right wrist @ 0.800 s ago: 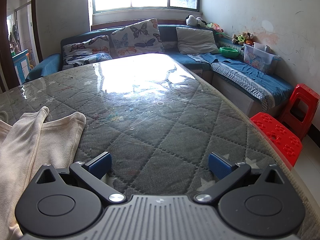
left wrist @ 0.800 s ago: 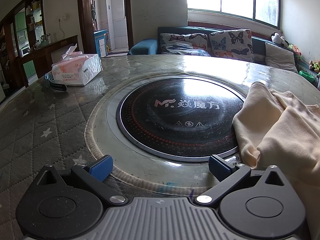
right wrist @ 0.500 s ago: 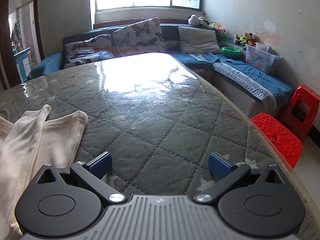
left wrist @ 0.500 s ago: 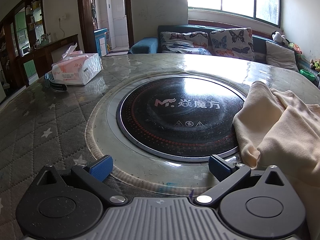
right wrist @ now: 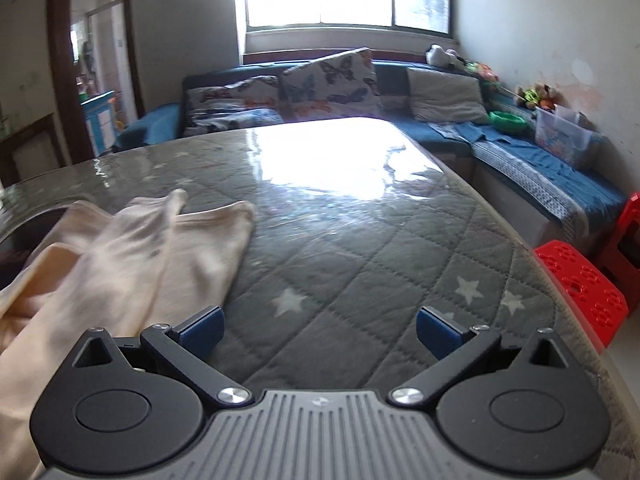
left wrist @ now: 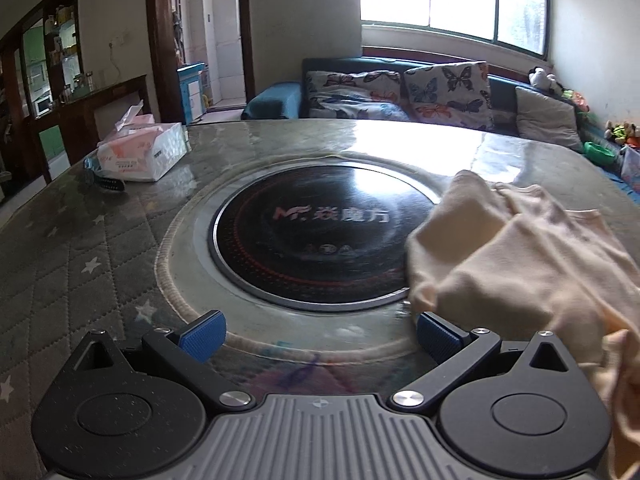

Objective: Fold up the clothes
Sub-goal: 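Move both tools over the crumpled cream shirt on the table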

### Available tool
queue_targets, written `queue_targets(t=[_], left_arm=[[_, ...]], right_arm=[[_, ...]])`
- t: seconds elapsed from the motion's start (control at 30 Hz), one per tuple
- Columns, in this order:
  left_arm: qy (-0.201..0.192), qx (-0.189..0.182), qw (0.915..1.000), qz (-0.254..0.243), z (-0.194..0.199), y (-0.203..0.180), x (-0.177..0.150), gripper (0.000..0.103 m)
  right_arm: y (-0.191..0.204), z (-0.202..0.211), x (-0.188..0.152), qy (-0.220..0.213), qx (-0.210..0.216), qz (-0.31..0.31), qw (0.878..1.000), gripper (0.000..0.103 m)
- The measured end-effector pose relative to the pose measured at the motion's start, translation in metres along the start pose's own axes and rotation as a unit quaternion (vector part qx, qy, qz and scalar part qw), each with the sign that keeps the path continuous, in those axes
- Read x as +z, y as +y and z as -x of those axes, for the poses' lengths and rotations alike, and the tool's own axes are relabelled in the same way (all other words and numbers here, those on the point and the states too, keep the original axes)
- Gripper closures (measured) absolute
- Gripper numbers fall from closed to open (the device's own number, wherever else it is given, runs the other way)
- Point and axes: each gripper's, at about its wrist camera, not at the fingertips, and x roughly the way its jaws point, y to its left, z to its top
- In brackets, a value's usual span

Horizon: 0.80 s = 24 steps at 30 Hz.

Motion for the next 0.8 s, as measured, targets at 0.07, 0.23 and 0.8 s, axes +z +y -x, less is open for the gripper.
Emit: queue_targets(t=[0.07, 0.23, 0.8], left_arm=[[0.003, -0.005, 1.0000, -0.002, 0.005, -0.005, -0.001, 0.000], [0.008, -0.012, 0.9999, 0.000, 0.017, -0.016, -0.005, 0.000], [0.021, -0.022, 0.9994, -0.014, 0.047, -0.039, -0.021, 0.000]], right_arm=[[0.003, 0.007, -0.003, -0.005, 0.006, 0.007, 1.000, 0.000], [0.013, 0.027, -0.014, -0.009, 0.024, 0.019, 1.000, 0.000], [0.036, 0.071, -0.044, -0.014, 0.059, 0.035, 0.998, 0.000]])
